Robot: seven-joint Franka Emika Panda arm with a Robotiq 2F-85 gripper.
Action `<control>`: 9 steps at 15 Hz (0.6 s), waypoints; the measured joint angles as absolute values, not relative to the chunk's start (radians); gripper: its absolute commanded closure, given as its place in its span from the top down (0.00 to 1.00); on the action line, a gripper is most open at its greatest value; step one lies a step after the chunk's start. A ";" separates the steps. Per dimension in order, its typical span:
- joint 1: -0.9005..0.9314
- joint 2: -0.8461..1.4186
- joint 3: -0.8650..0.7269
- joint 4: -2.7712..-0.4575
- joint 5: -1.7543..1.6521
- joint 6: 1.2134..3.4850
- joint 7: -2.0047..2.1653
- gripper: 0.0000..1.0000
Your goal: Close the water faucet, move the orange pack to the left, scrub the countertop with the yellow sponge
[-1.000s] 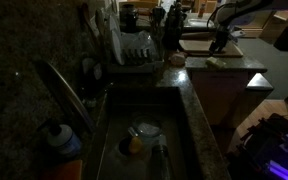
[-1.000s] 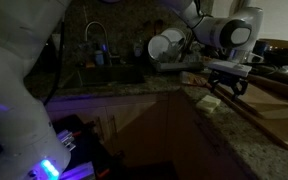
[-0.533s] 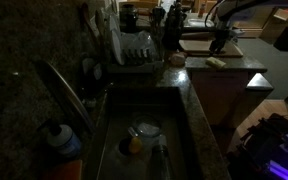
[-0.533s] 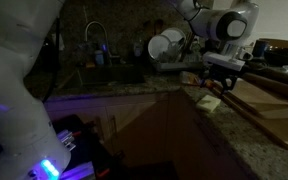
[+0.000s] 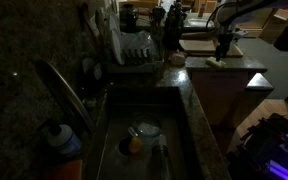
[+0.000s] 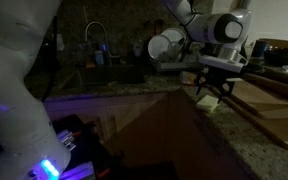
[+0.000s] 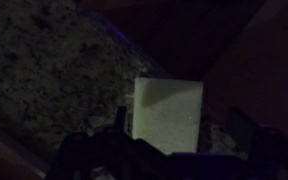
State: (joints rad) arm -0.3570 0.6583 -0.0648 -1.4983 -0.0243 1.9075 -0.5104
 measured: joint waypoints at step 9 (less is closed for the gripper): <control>-0.352 0.692 -0.064 -1.483 -0.019 1.964 -0.509 1.00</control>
